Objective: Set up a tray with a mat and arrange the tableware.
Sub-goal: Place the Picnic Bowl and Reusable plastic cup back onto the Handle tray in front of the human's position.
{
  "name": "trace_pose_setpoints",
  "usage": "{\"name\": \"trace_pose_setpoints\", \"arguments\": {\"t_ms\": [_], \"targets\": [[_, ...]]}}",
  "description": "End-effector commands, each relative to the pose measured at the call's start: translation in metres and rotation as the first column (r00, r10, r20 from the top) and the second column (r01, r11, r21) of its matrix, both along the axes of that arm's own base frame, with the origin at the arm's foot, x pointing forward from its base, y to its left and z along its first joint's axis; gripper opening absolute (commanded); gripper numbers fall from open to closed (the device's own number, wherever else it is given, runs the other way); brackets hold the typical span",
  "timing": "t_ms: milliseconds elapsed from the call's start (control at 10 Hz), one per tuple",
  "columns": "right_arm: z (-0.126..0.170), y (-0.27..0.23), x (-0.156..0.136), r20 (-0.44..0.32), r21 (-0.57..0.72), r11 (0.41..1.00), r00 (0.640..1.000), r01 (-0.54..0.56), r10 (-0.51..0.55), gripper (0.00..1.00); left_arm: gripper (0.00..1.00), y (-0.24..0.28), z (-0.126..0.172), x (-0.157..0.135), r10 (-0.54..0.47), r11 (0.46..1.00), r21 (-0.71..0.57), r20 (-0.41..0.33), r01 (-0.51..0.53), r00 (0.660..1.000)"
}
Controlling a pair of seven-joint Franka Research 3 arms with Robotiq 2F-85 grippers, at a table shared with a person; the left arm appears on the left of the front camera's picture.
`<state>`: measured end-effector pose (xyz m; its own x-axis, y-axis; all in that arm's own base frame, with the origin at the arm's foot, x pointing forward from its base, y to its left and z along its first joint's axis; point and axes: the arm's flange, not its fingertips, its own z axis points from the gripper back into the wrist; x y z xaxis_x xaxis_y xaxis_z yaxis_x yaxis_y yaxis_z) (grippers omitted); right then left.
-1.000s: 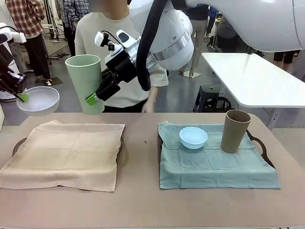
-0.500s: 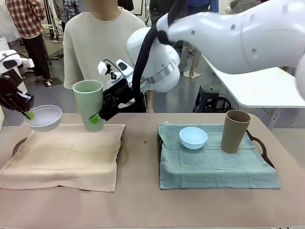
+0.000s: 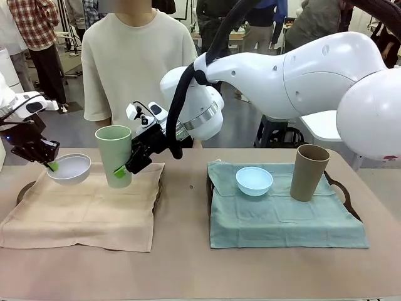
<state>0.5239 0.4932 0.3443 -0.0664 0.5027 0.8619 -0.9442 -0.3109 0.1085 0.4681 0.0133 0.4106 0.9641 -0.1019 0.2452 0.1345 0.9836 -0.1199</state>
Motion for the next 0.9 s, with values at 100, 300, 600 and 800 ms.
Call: {"name": "trace_pose_setpoints", "arguments": {"t_ms": [100, 300, 600, 800], "targets": [[0.002, -0.001, -0.001, 0.018, 0.015, 1.0, 1.0, -0.015, 0.015, 0.81, 0.04, 0.0, 0.006, -0.003, -0.013, 1.0, 0.003, 0.023, 0.013, 1.0], [-0.006, -0.003, 0.003, 0.045, -0.027, 1.0, 0.999, 0.004, -0.002, 0.81, 0.04, -0.002, 0.002, 0.0, -0.003, 1.0, 0.001, 0.002, 0.003, 1.0], [-0.026, -0.005, 0.01, 0.056, -0.047, 0.999, 0.998, 0.001, 0.002, 0.81, 0.04, -0.002, -0.015, 0.004, 0.003, 1.0, 0.004, -0.015, -0.003, 1.0], [-0.039, -0.003, 0.016, 0.077, -0.039, 0.999, 0.997, -0.017, 0.02, 0.81, 0.04, -0.005, -0.024, 0.012, -0.017, 1.0, -0.002, -0.006, 0.017, 1.0]]}}
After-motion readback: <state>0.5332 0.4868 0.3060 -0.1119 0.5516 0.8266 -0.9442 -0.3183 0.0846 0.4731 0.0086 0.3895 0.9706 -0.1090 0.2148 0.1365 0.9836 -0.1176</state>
